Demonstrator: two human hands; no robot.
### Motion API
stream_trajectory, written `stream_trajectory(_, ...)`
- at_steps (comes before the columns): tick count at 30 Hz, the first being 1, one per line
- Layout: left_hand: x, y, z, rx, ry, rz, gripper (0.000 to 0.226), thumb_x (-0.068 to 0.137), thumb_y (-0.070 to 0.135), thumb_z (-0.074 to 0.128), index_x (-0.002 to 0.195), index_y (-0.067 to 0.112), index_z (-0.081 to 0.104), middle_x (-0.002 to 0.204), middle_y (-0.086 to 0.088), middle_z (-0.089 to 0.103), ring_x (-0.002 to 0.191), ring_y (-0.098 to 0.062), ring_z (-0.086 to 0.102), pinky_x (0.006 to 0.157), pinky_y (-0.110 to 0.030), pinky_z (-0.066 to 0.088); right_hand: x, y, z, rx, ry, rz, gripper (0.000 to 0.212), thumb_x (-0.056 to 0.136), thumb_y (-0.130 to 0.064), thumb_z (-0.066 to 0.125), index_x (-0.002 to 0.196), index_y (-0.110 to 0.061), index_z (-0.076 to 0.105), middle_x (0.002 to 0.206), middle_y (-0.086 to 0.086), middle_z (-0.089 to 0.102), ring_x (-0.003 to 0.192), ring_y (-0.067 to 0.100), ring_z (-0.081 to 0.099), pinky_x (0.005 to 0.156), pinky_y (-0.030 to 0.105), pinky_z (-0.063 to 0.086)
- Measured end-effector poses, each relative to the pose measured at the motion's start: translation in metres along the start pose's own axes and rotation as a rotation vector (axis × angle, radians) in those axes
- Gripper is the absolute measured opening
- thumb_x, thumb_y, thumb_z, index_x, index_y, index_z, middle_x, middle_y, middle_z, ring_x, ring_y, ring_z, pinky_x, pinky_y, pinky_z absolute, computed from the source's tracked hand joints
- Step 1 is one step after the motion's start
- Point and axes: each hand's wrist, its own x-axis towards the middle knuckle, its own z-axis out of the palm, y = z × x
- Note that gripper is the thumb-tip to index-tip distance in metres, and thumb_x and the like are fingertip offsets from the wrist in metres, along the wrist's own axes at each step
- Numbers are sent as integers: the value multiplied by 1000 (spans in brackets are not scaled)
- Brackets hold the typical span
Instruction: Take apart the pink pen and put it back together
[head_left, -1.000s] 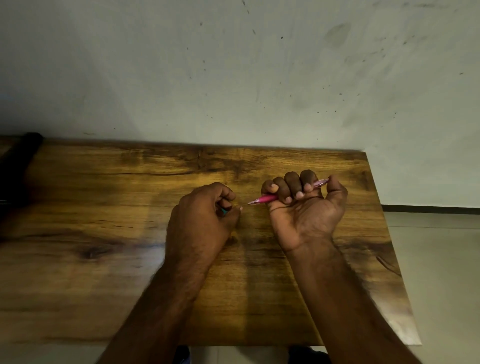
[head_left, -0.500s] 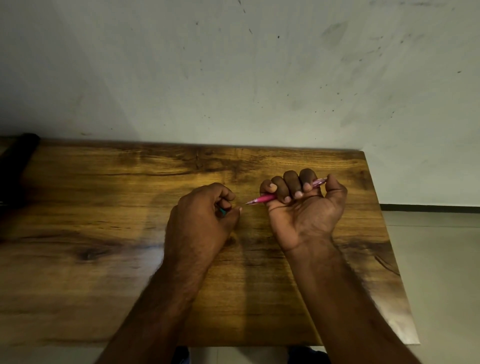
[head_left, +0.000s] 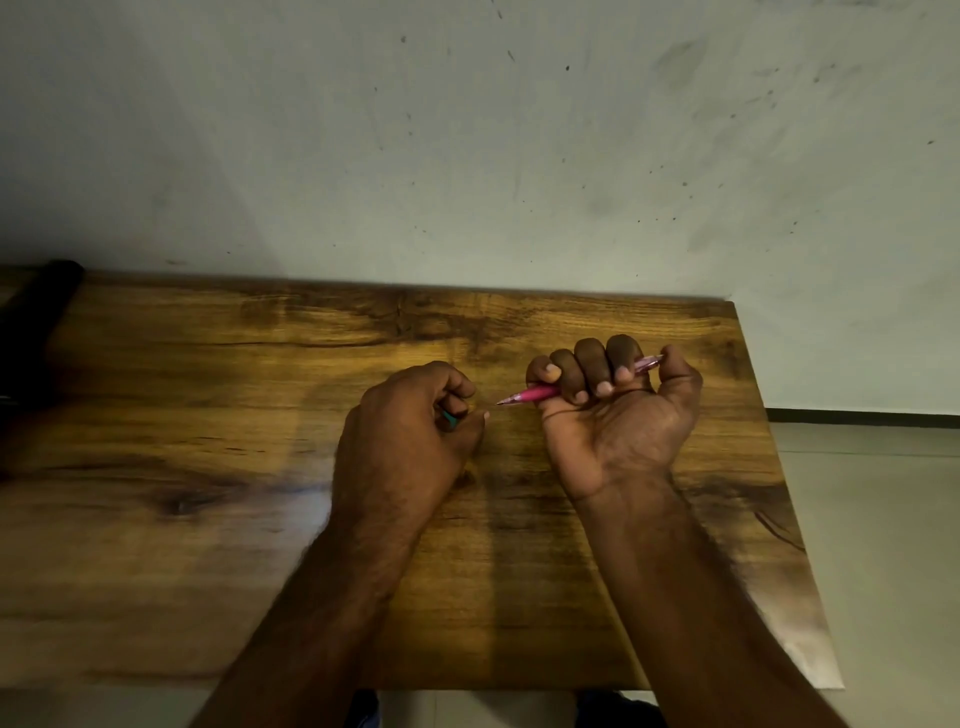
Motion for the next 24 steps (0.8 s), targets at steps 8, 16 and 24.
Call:
stream_trajectory(8,0,0,0,25,0,0,23,80,36,87,97,38,72,82,21,66,74,6,61,60,-16,44,-1,0,1,18,-2,0,49,91,-53,37,60,-16,39,53,0,29,52,17,25,60,32,37)
stream_trajectory(16,1,0,0,24,-8,-1,23,80,34,87,98,37,72,82,20,67,74,5,61,61,-15,43,-1,0,1,20,-5,15,50,92,-54,35,61,-16,39,54,0,29,52,17,24,61,32,37)
stream_trajectory(24,1,0,1,5,-6,6,24,79,33,88,97,36,73,82,20,67,74,4,62,62,-17,47,0,1,0,24,-21,23,50,92,-55,36,61,-15,41,55,0,30,53,17,25,61,32,38)
